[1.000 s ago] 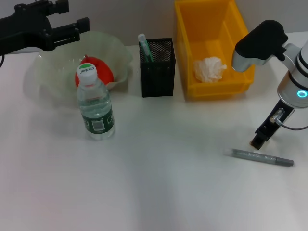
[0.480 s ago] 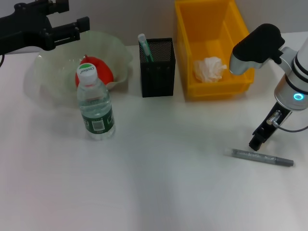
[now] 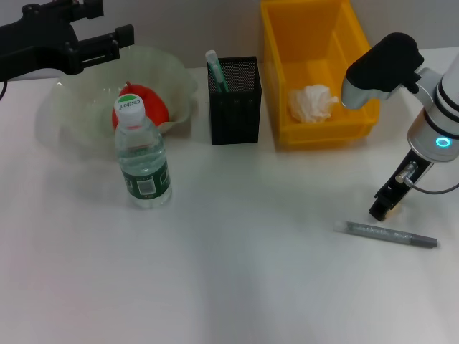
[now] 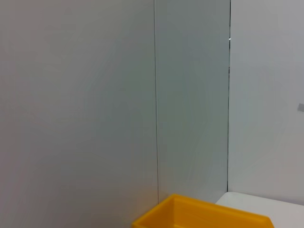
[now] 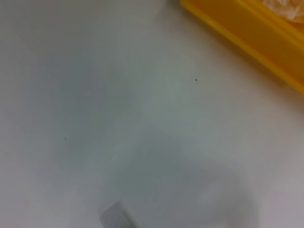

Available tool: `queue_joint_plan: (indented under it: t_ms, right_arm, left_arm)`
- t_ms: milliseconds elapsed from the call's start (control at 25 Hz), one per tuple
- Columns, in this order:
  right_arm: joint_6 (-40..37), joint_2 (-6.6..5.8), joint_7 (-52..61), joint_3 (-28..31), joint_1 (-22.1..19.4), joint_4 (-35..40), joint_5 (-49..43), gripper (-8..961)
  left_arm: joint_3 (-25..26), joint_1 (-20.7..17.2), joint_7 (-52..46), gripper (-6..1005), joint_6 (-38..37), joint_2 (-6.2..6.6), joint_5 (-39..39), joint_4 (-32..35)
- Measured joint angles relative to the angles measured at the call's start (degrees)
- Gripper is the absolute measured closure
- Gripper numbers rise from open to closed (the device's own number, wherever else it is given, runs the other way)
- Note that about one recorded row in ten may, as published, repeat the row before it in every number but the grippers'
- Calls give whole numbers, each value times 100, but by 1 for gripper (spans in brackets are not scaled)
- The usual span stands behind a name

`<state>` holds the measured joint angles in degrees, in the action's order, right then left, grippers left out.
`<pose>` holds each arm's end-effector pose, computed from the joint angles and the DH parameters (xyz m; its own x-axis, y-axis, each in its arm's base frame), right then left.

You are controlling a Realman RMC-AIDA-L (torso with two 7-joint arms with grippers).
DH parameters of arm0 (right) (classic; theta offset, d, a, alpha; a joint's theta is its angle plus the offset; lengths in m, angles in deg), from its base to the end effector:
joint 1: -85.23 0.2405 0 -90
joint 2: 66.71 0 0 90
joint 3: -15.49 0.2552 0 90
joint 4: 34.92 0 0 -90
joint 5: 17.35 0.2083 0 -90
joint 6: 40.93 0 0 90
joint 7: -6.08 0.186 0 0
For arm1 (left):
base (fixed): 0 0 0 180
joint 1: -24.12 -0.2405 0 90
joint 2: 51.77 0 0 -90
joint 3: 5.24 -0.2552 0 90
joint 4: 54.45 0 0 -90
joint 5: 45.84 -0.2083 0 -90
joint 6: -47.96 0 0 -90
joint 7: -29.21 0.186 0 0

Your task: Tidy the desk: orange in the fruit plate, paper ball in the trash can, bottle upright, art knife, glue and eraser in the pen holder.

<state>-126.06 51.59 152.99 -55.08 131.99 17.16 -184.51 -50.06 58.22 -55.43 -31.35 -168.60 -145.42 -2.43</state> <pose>0.2623 0.3894 -0.0283 0.5138 -0.7723 0.3736 -0.5243 -0.6273 -0.5759 -0.1751 0.4199 0.0430 0.8016 0.0650 0.5943 0.3733 -0.8309 -0.4127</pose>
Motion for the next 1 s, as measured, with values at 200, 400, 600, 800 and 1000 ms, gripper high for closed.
queue_joint_plan:
  t_ms: [200, 400, 600, 800, 1000]
  right_arm:
    - [18, 0, 0, 38, 5, -37, 7, 488]
    - [30, 0, 15, 54, 8, -46, 14, 519]
    - [65, 0, 38, 102, 4, 49, 31, 553]
    - [-78, 45, 32, 189, -86, 577, 70, 567]
    - [-501, 69, -132, 216, -242, 1602, 693, 568]
  left_arm:
    - [0, 15, 0, 275, 6, -6, 0, 7]
    - [0, 18, 0, 275, 12, -14, 0, 8]
    - [0, 29, 0, 275, 22, -15, 0, 9]
    - [0, 36, 0, 275, 19, -15, 0, 10]
    - [0, 36, 0, 275, 16, -22, 1, 11]
